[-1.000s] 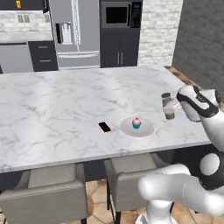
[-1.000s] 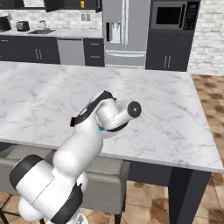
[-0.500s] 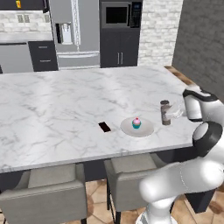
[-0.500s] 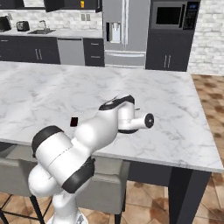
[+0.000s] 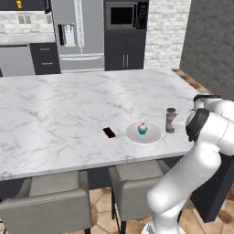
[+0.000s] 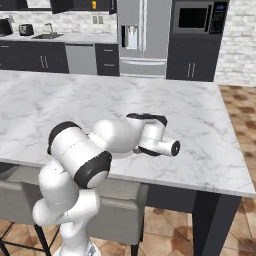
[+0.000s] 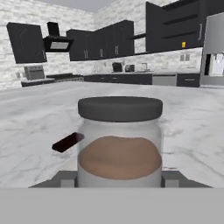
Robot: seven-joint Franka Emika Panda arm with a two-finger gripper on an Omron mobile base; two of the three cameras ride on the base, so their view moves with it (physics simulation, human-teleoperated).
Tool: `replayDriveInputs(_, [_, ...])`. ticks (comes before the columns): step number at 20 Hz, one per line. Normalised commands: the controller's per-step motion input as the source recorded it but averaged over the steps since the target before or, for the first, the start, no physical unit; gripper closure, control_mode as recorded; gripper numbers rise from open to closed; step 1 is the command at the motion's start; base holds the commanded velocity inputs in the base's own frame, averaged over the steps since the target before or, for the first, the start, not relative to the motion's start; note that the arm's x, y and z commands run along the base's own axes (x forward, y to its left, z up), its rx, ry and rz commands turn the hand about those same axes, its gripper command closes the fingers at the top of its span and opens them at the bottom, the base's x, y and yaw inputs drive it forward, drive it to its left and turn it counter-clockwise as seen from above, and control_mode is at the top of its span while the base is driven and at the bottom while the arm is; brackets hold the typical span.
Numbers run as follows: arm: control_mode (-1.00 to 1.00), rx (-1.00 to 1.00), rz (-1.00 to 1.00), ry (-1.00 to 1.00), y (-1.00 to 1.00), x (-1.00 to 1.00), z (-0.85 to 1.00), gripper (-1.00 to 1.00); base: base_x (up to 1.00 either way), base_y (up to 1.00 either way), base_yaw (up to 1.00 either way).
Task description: Take the cinnamon bottle from the cabinet and place it on the dining table, next to the plate with the cupcake. Then take the chocolate from the dining counter and place it on the cupcake plate.
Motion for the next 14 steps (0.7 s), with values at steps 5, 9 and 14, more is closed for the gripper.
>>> replayDriveInputs(5, [-1.00,0.06,0.00,0.00,-0.06,0.14,-0.34,1.00,0.00,0.00,0.00])
replayDriveInputs(9, [-1.00,0.02,-0.01,0.00,0.00,0.05,-0.37,1.00,0.00,0.00,0.00])
replayDriveInputs(14, [-1.00,0.02,-0.02,-0.03,0.00,0.11,-0.08,1.00,0.00,0.00,0.00])
